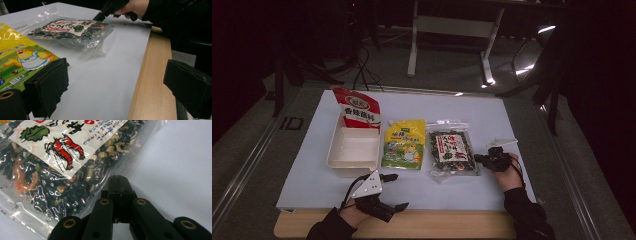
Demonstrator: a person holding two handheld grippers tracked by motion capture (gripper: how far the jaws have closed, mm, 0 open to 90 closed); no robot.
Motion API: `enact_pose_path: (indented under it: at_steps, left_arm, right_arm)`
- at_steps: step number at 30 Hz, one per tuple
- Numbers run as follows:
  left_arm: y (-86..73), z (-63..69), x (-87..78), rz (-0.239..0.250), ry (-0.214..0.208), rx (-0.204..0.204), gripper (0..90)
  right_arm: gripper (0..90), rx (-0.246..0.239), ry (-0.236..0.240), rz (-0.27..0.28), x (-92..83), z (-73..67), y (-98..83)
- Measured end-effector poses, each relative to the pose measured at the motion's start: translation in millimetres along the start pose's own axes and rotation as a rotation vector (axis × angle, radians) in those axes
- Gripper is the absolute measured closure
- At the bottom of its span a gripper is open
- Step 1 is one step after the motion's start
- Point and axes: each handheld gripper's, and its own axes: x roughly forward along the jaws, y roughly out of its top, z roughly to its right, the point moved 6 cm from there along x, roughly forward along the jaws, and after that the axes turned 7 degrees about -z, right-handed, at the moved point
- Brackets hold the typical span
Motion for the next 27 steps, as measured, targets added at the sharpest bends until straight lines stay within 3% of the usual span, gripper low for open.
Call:
enact_pose_path:
  at_steps: [12,20,27]
  left_arm:
    - [0.5,0.5,1.8,-0.004,-0.004,0.007,6.6]
    - [0.0,0.0,2.7,-0.007,-0.007,0.007,6.6]
    - [0.2,0.1,2.7,-0.006,-0.005,0.006,6.6]
  right_arm:
    - [90.0,-0.034,0.034,-0.022,0.1,-14.7,-1.3]
    - [89.4,-0.053,-0.007,-0.005,-10.7,-4.8,12.7]
    - [77.4,-0.079,-0.019,-0.011,-16.0,7.9,28.8]
